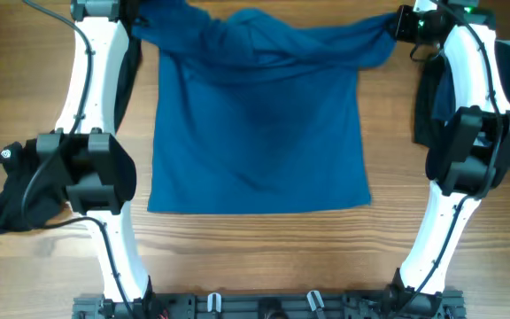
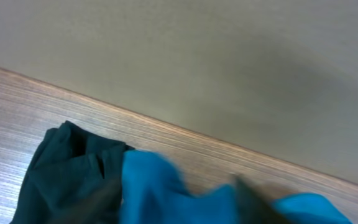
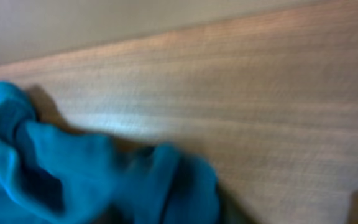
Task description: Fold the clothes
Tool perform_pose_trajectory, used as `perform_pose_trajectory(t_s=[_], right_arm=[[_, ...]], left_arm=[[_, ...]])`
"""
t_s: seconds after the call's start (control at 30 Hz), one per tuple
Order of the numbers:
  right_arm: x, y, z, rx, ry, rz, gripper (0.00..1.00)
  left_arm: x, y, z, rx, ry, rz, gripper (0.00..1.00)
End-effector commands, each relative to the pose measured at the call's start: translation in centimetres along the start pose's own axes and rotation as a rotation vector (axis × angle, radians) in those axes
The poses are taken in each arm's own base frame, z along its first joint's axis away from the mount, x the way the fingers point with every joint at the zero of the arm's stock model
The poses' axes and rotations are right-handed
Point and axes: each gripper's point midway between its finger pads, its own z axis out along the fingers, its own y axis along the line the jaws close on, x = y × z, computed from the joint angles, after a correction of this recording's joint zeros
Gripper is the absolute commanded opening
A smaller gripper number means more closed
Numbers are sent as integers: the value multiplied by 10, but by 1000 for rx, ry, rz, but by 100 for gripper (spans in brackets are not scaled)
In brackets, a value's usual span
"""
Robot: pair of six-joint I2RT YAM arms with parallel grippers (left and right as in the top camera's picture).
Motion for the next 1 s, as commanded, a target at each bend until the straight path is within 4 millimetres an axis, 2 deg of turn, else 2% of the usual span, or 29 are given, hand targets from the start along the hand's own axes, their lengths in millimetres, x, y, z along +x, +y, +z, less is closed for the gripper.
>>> perform_pose_trajectory(t_s=[0.0,0.1,0.2,0.27,0.33,0.4,0.53,0.6,0.7,0.87,0.93,0.97], right_arm=[[-23,-5,-21,33,-75,13,100],[-39,7,-61,3,-116,25,100],[-33,22,-101,2,-77,42,100],[-12,35,-128,-4,5,71,100],[12,51,-146,-38,95,75,100],[42,66,-161,-55,212,68,100],[83,85,-173,-70,383,57,100],[96,95,-172,-76,428,55,100],[113,104,-170,-21,471,62,100],[150,116,-176,85,508,79,100],[172,115,-175,116,533,129,100],[192,113,-172,130,572,154,100]], left_arm=[[-13,14,-4,-68,-48,-8,100],[-28,17,-32,-77,-63,-10,100],[-26,11,-70,-48,-6,1,100],[-7,3,-102,1,103,12,100],[17,0,-128,22,219,20,100],[53,5,-155,-2,377,27,100],[114,24,-187,-94,652,56,100],[129,30,-199,-131,725,43,100],[137,27,-208,-141,763,50,100],[145,10,-215,-121,771,105,100],[145,8,-213,-138,753,133,100],[142,8,-210,-149,734,145,100]])
